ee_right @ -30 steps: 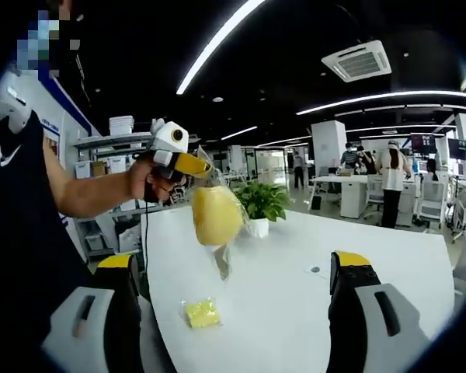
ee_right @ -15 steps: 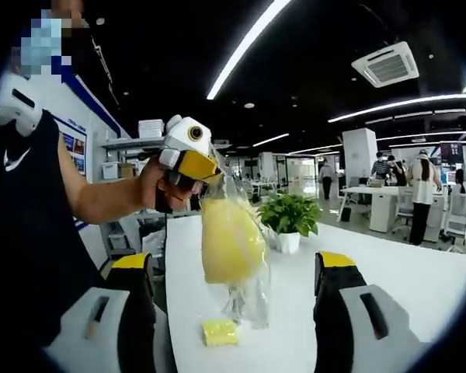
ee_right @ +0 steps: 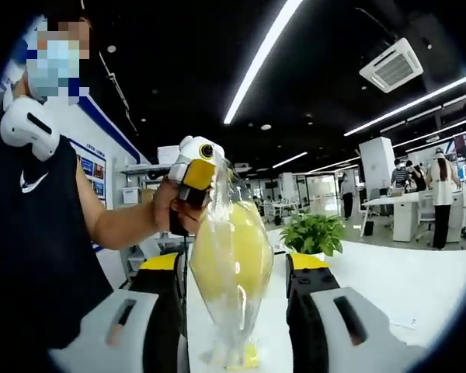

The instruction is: Compare the silicone blocks by pressing each to a similar depth, holding the contact briefly, and releasing to observe deformation and rebound differences across the visible hardness samples.

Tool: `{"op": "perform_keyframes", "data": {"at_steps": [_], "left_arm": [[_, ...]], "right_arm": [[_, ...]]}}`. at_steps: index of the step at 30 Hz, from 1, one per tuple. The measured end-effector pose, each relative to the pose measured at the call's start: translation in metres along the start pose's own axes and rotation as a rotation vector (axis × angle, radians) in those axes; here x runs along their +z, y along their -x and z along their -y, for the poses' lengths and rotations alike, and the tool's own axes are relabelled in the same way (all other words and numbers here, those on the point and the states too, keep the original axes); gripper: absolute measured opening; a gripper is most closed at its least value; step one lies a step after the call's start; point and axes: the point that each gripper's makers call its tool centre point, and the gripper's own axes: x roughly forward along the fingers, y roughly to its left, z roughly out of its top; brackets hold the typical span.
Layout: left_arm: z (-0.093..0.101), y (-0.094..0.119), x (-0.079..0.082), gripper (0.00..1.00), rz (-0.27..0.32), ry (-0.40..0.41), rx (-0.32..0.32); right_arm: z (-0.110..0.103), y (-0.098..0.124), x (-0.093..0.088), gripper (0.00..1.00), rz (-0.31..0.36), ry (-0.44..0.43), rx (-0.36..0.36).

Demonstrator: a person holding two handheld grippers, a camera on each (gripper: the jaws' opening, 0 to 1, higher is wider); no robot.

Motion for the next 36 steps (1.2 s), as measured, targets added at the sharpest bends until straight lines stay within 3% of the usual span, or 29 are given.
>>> {"op": "perform_keyframes", "data": {"at_steps": [6, 9, 20, 25, 31, 36], "left_arm": [[-0.001, 0.002, 0.001, 0.00, 0.006, 0.003, 0.003], [-0.005, 0.004, 0.002, 0.00, 0.008, 0.009, 0.007], [-0.009, 0.009, -0.002, 0.00, -0.002, 0.003, 0.016], [-0.011, 0.011, -0.006, 0.00, -0.010, 0.005, 0.017], [-0.010, 0.010, -0.010, 0.00, -0.036, -0.072, 0.019], [-0.016, 0.015, -0.013, 0.00, -0.033, -0.074, 0.033]], "right_arm": [[0.001, -0.001, 0.000, 0.39, 0.012, 0.028, -0.005], [0.002, 0.000, 0.003, 0.30, 0.020, 0.026, -0.008], [-0.001, -0.005, -0.002, 0.12, -0.039, -0.039, -0.010], [0.001, -0.004, -0.007, 0.07, -0.079, -0.028, -0.026], [0.000, -0.004, -0.009, 0.03, -0.107, -0.037, -0.020], [0.000, -0.006, -0.014, 0.01, -0.134, -0.044, -0.016]]}}
